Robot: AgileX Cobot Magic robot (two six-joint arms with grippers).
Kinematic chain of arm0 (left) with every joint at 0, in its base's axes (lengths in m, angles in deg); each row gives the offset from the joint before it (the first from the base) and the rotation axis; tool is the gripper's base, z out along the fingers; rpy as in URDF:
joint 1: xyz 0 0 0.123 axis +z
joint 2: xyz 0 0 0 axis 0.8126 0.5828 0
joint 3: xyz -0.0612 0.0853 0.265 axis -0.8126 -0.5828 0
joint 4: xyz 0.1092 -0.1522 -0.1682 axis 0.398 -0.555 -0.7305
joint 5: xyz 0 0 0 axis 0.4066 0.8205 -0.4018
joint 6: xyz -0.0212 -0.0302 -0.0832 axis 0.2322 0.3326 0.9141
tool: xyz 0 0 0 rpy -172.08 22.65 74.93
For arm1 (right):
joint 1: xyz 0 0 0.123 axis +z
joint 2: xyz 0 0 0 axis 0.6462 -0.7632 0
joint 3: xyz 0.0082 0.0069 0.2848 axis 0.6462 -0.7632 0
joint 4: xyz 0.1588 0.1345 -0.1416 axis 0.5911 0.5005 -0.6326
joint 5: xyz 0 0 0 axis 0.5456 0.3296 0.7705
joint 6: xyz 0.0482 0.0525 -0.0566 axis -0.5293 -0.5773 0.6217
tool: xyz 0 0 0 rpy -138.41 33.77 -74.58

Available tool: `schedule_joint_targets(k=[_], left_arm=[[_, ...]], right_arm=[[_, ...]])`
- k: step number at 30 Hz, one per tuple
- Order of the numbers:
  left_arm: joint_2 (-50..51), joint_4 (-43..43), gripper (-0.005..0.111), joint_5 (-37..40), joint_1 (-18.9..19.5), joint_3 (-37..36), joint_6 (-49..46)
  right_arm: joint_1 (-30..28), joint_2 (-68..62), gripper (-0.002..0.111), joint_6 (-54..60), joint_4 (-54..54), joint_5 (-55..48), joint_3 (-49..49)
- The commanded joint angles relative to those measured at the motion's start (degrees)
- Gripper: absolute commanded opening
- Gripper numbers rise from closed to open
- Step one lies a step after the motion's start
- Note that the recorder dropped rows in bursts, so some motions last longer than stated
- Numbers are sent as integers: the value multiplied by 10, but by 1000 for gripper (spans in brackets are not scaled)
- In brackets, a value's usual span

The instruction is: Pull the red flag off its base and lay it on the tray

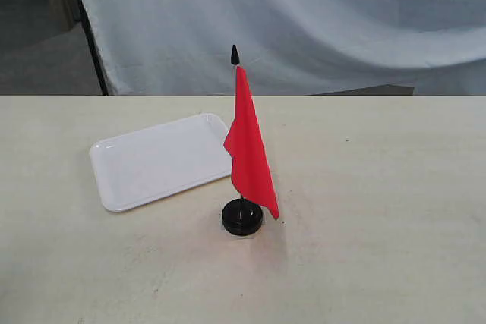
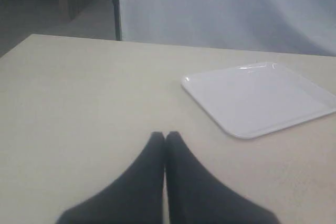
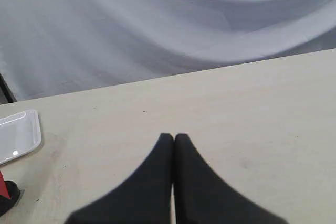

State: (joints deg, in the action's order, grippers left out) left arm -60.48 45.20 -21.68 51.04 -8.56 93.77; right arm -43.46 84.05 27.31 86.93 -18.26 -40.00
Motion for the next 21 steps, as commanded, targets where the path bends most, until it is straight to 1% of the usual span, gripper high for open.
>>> schedule_joint_targets(k=[1, 10, 12, 17, 18, 21], left_arm=[[-1, 0, 0, -2, -2, -1, -2], [-1, 0, 0, -2, -2, -1, -2], [-1, 0, 0, -2, -2, -1, -2], [-1, 0, 0, -2, -2, -1, -2], [-1, 0, 0, -2, -2, -1, -2], [-1, 0, 0, -2, -2, -1, -2]], right_arm=[[2, 3, 0, 4, -4, 3, -1], [2, 3, 0, 4, -4, 4, -1], [2, 3, 0, 4, -4, 18, -1], [2, 3, 0, 4, -4, 97, -1], [2, 3, 0, 4, -4, 141, -1], [2, 3, 0, 4, -4, 231, -1]])
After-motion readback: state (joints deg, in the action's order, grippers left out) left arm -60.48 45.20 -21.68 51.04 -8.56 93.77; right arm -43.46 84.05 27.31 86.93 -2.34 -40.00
